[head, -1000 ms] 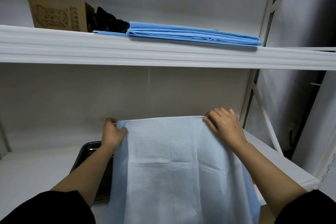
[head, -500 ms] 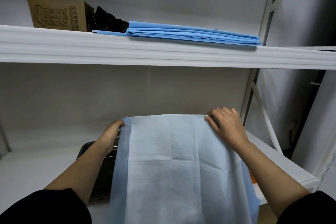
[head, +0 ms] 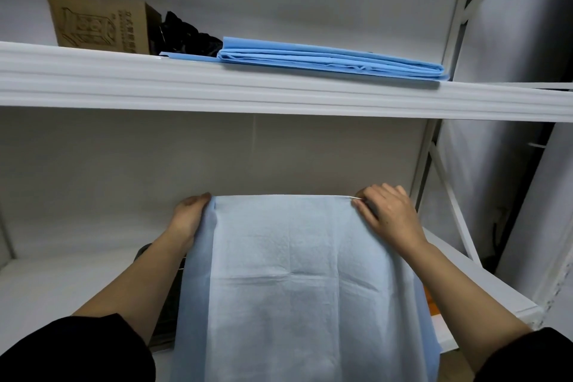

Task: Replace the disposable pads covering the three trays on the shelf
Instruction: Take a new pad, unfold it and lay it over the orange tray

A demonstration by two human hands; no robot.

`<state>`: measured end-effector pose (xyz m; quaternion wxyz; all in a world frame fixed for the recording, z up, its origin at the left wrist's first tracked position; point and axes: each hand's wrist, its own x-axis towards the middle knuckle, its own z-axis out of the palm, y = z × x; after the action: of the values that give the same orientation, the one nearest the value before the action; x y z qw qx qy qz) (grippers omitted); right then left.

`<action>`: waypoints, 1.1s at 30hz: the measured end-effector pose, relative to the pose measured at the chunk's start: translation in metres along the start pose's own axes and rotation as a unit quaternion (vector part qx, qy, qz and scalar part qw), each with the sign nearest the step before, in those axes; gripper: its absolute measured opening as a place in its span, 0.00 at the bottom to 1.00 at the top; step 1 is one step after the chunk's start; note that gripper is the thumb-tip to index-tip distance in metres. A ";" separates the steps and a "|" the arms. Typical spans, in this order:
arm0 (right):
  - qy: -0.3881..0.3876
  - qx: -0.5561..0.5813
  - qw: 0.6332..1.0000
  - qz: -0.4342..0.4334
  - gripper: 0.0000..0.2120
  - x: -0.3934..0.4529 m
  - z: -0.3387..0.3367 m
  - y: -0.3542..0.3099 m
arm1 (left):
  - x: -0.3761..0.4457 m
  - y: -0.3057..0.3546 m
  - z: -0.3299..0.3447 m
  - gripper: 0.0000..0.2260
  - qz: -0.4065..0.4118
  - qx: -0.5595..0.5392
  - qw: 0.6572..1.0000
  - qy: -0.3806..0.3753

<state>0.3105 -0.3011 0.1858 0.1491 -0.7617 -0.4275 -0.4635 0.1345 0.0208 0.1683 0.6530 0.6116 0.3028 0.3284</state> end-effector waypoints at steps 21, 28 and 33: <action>-0.026 -0.008 0.999 -0.029 0.16 0.009 -0.007 -0.005 | -0.044 0.019 0.048 0.23 0.376 0.381 0.841 -0.081; -0.084 0.019 0.995 -0.058 0.16 0.013 -0.012 -0.004 | -0.036 0.019 0.086 0.03 0.237 0.501 0.789 -0.266; -0.250 0.062 0.966 0.024 0.17 0.017 -0.027 0.009 | -0.020 0.008 0.072 0.04 0.182 0.441 0.855 -0.203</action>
<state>0.3058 -0.3147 0.2157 0.0956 -0.8524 -0.4610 -0.2277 0.1792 -0.0379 0.1813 0.2901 0.9327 0.1600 0.1425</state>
